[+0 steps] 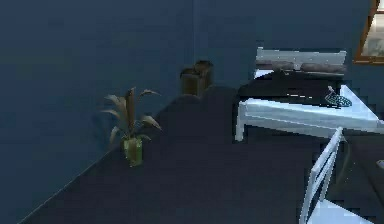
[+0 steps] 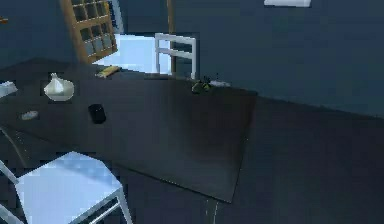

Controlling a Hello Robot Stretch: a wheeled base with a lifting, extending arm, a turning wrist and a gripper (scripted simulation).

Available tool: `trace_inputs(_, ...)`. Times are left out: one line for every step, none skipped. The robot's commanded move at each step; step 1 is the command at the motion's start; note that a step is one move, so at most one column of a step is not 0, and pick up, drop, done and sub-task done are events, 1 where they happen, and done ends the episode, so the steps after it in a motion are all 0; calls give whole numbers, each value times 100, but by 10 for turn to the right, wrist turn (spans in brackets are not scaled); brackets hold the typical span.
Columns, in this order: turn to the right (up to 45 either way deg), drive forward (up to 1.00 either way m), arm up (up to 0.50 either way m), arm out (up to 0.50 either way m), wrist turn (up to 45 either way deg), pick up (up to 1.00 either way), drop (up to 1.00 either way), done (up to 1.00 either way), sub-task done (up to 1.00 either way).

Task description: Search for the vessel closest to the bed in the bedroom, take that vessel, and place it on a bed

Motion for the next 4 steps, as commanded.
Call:
trace_inputs(0,100,0,0,0,0,0,0,0)
trace_inputs(-60,0,0,0,0,0,0,0,0)
trace_inputs(0,30,0,0,0,0,0,0,0)
trace_inputs(450,0,0,0,0,0,0,0,0)
